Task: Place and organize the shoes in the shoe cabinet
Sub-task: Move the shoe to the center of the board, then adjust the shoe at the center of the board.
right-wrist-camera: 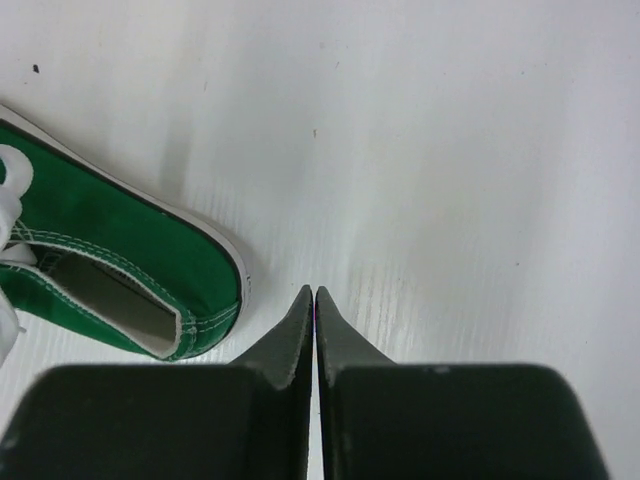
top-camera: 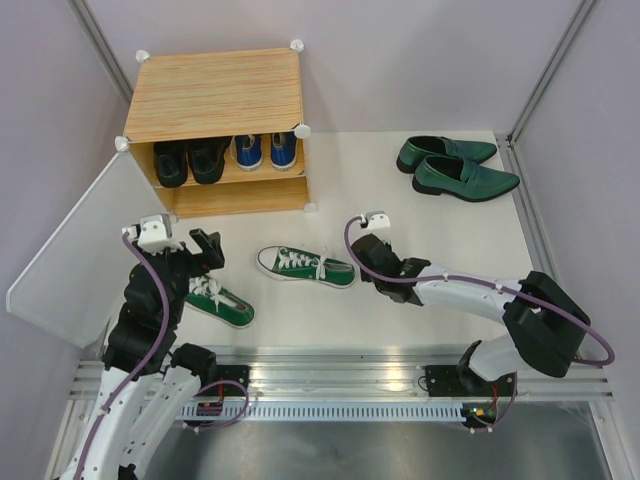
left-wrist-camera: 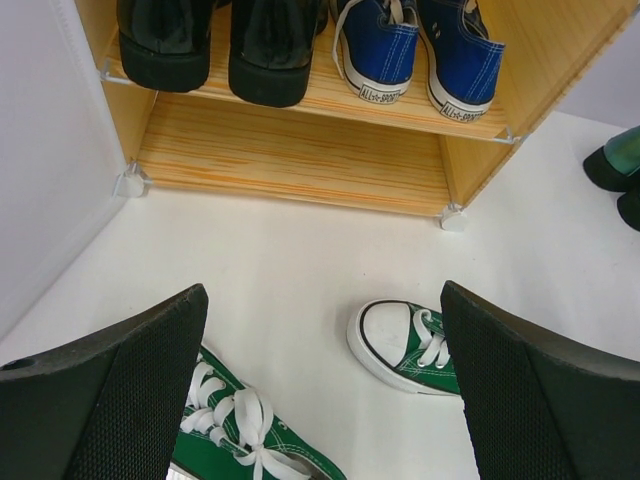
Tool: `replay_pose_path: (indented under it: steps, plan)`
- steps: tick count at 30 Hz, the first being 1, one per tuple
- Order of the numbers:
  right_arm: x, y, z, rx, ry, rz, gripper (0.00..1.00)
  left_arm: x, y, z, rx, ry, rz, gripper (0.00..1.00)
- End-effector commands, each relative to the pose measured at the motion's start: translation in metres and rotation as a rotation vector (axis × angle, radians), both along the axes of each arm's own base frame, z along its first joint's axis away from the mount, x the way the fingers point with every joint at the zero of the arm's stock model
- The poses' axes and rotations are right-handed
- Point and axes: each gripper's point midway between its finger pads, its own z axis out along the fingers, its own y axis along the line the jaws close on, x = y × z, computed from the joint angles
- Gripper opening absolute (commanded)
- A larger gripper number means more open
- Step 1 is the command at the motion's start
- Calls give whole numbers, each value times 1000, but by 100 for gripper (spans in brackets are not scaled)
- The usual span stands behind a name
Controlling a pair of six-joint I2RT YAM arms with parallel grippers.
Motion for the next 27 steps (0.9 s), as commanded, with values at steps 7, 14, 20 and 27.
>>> replay_pose_path:
  steps: [7, 14, 20, 27]
  plan:
    - [-4, 46, 72, 193, -155, 282, 54, 11, 13, -11, 35, 68, 95, 99]
    - [-28, 119, 92, 292, -137, 712, 80, 17, 20, -22, 35, 126, 139, 100]
    - [-24, 162, 68, 274, -90, 831, 81, 16, 20, -20, 44, 107, 133, 100]
    - [-5, 168, 11, 104, -51, 761, 75, 18, 18, -22, 58, 109, 118, 100]
